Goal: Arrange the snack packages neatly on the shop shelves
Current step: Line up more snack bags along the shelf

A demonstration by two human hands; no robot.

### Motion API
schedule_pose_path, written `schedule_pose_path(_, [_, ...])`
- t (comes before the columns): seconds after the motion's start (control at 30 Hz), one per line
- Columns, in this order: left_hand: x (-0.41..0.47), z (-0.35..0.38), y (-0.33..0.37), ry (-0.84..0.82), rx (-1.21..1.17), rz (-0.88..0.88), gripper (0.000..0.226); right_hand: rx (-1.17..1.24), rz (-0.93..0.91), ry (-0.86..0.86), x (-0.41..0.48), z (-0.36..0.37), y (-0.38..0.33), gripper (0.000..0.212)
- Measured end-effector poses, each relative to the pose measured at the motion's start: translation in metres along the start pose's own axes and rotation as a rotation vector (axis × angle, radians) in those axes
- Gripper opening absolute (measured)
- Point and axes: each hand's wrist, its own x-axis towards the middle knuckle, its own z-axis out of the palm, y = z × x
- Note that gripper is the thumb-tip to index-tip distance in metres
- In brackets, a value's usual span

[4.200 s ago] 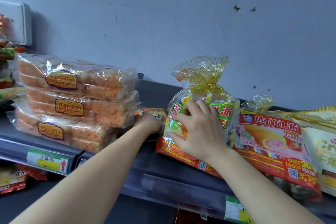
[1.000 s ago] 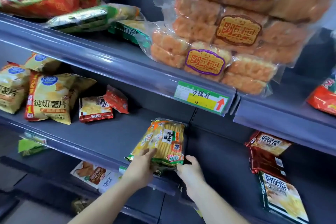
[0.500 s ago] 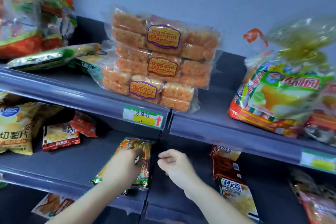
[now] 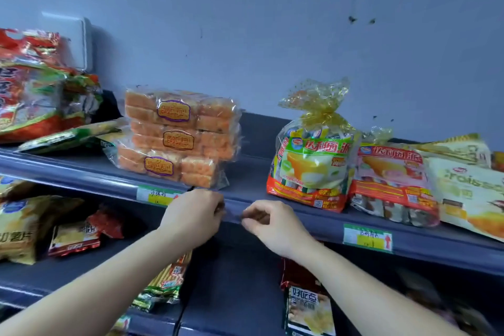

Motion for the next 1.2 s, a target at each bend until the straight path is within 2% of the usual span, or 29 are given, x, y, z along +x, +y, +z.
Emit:
schedule_pose_path(0.27, [0.046, -0.016, 0.069, 0.020, 0.126, 0.108, 0.024, -0.127, 0.080, 0.223, -0.007, -0.094, 0.038, 0.002])
schedule_pose_path(0.33, [0.058, -0.015, 0.082, 0.057, 0.079, 0.100, 0.044, -0.156, 0.133, 0.322, -0.007, -0.114, 0.048, 0.007])
schedule_pose_path(0.43, [0.077, -0.010, 0.101, 0.175, 0.018, 0.114, 0.094, -0.166, 0.233, 0.534, -0.002, -0.139, 0.070, 0.022])
schedule_pose_path(0.47, [0.083, -0.008, 0.106, 0.256, 0.043, 0.162, 0.103, -0.217, 0.265, 0.624, 0.000, -0.146, 0.078, 0.028])
schedule_pose_path(0.53, [0.095, -0.004, 0.119, 0.403, 0.126, 0.353, 0.107, -0.373, 0.357, 0.756, 0.007, -0.161, 0.095, 0.046])
schedule_pose_path(0.6, [0.107, 0.001, 0.135, 0.424, 0.221, 0.571, 0.100, -0.438, 0.530, 0.735, 0.011, -0.177, 0.111, 0.070])
schedule_pose_path(0.67, [0.119, 0.005, 0.150, 0.360, 0.263, 0.659, 0.096, -0.380, 0.707, 0.689, 0.016, -0.189, 0.127, 0.087])
schedule_pose_path(0.77, [0.132, 0.009, 0.156, 0.296, 0.309, 0.627, 0.101, -0.257, 0.840, 0.709, 0.027, -0.200, 0.150, 0.086])
schedule_pose_path(0.87, [0.144, 0.014, 0.143, 0.356, 0.317, 0.632, 0.106, -0.180, 0.907, 0.763, 0.034, -0.211, 0.165, 0.075])
schedule_pose_path(1.0, [0.159, 0.024, 0.119, 0.410, 0.266, 0.593, 0.113, 0.273, 0.775, 0.803, 0.040, -0.208, 0.180, 0.045])
schedule_pose_path(1.13, [0.161, 0.028, 0.108, 0.326, 0.241, 0.458, 0.107, 0.473, 0.572, 0.807, 0.040, -0.192, 0.148, 0.036])
schedule_pose_path(1.2, [0.164, 0.031, 0.105, 0.248, 0.108, 0.354, 0.096, 0.386, 0.437, 0.841, 0.038, -0.182, 0.132, 0.038])
